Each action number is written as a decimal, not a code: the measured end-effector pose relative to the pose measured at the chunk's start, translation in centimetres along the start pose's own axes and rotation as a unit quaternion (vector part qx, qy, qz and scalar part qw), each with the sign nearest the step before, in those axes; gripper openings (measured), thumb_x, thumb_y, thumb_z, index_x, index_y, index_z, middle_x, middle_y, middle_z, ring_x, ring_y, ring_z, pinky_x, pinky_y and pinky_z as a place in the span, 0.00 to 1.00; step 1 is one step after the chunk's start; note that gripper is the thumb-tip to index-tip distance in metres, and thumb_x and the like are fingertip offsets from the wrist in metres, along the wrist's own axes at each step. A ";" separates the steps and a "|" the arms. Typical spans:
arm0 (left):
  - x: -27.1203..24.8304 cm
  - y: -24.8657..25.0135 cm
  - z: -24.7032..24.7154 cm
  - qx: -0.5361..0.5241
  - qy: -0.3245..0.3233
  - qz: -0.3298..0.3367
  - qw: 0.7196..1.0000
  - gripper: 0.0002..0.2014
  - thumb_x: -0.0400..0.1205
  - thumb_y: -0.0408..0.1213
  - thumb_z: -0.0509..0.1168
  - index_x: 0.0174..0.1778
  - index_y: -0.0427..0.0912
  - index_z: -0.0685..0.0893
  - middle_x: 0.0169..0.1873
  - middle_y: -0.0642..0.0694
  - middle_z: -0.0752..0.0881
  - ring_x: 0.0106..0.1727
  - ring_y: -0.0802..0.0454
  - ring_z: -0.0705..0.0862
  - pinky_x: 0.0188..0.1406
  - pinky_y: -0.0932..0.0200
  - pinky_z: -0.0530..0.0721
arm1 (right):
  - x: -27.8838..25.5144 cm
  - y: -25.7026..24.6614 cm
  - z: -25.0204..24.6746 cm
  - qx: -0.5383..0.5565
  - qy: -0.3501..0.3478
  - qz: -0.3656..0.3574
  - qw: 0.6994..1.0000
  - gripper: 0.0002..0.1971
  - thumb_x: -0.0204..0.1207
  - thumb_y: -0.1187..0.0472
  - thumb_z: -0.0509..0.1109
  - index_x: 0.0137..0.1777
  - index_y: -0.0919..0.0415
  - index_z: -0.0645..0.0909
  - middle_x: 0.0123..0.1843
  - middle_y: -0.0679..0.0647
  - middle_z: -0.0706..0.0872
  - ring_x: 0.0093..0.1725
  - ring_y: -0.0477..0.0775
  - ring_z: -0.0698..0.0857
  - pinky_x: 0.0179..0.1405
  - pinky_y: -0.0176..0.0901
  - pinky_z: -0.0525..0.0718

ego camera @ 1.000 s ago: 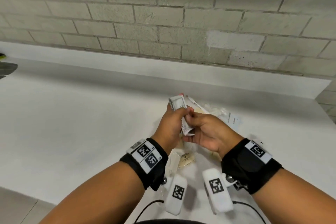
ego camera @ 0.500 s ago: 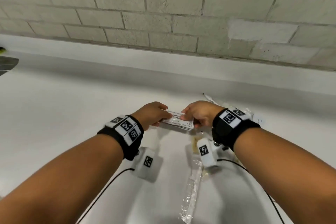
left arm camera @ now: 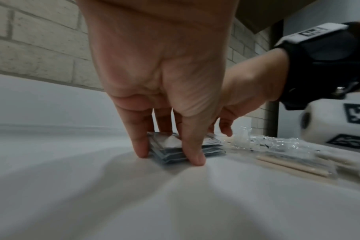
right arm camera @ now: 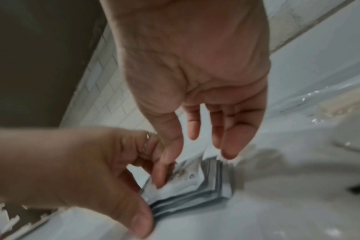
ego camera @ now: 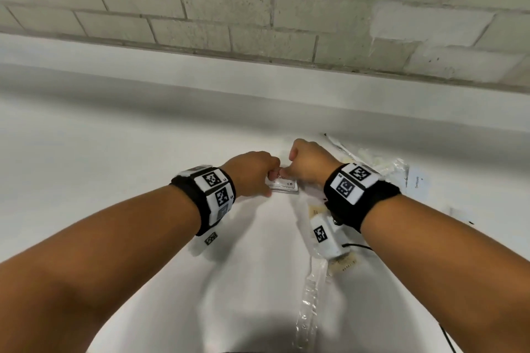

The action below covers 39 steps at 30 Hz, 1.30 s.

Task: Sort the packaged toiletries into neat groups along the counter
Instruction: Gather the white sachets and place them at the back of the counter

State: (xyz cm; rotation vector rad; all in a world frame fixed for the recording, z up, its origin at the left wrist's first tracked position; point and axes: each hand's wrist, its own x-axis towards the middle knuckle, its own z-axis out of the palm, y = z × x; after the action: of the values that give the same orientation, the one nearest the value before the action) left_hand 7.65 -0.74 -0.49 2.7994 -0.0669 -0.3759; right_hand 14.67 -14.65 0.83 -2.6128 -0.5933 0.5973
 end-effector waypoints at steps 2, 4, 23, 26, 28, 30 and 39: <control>0.0 -0.3 0.1 -0.005 0.008 0.000 1.000 0.15 0.70 0.39 0.75 0.49 0.45 0.80 0.46 0.50 0.79 0.52 0.46 0.80 0.46 0.56 0.75 | -1.5 0.3 -0.2 -0.030 -0.004 -0.045 0.999 0.21 0.63 0.54 0.81 0.52 0.56 0.77 0.52 0.53 0.79 0.41 0.53 0.81 0.35 0.44 0.78; 0.1 -0.4 0.1 -0.004 -0.003 0.009 1.000 0.16 0.70 0.38 0.75 0.50 0.45 0.79 0.48 0.49 0.80 0.52 0.46 0.80 0.47 0.56 0.76 | -2.8 0.6 0.5 -0.126 -0.027 -0.095 0.987 0.19 0.63 0.56 0.80 0.51 0.56 0.78 0.52 0.52 0.77 0.46 0.55 0.82 0.43 0.48 0.83; 13.2 -6.9 -5.9 0.067 0.080 -0.018 0.994 0.13 0.75 0.35 0.70 0.53 0.52 0.80 0.57 0.46 0.74 0.51 0.42 0.82 0.51 0.50 0.82 | 13.0 1.0 -3.5 -0.168 0.046 -0.081 0.981 0.14 0.71 0.59 0.73 0.56 0.58 0.78 0.57 0.59 0.76 0.51 0.63 0.84 0.49 0.52 0.84; 15.9 -8.1 -6.6 0.055 0.099 -0.021 0.993 0.12 0.77 0.35 0.70 0.55 0.49 0.80 0.57 0.46 0.75 0.51 0.41 0.83 0.52 0.51 0.82 | 15.9 0.8 -4.3 -0.162 0.060 -0.057 0.983 0.18 0.69 0.57 0.76 0.58 0.57 0.78 0.60 0.58 0.71 0.49 0.62 0.83 0.51 0.53 0.86; 17.2 -8.6 -6.9 0.053 0.098 -0.019 0.994 0.14 0.78 0.36 0.68 0.59 0.46 0.80 0.60 0.43 0.75 0.53 0.39 0.83 0.53 0.51 0.82 | 17.2 0.8 -4.7 -0.148 0.065 -0.059 0.985 0.23 0.67 0.57 0.77 0.63 0.55 0.77 0.62 0.60 0.72 0.53 0.63 0.83 0.54 0.53 0.85; 18.3 -9.0 -7.2 0.055 0.101 -0.012 0.993 0.16 0.79 0.37 0.67 0.63 0.45 0.78 0.61 0.41 0.76 0.55 0.38 0.83 0.54 0.51 0.80 | 18.5 0.8 -5.1 -0.136 0.069 -0.070 0.986 0.29 0.65 0.55 0.78 0.67 0.52 0.76 0.62 0.60 0.75 0.56 0.62 0.83 0.57 0.53 0.85; 19.9 -9.7 -6.7 0.024 0.126 -0.002 0.992 0.18 0.75 0.35 0.70 0.61 0.41 0.81 0.60 0.40 0.78 0.58 0.37 0.83 0.59 0.48 0.80 | 20.1 1.5 -5.2 -0.143 0.102 -0.042 0.983 0.29 0.65 0.54 0.80 0.66 0.56 0.77 0.64 0.59 0.79 0.62 0.61 0.81 0.57 0.50 0.81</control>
State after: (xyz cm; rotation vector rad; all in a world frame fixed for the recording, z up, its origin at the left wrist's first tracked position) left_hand 28.68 8.73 -2.40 2.8701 -0.0131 -0.0199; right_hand 34.13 -7.68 -1.89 -2.8500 -0.7680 0.2242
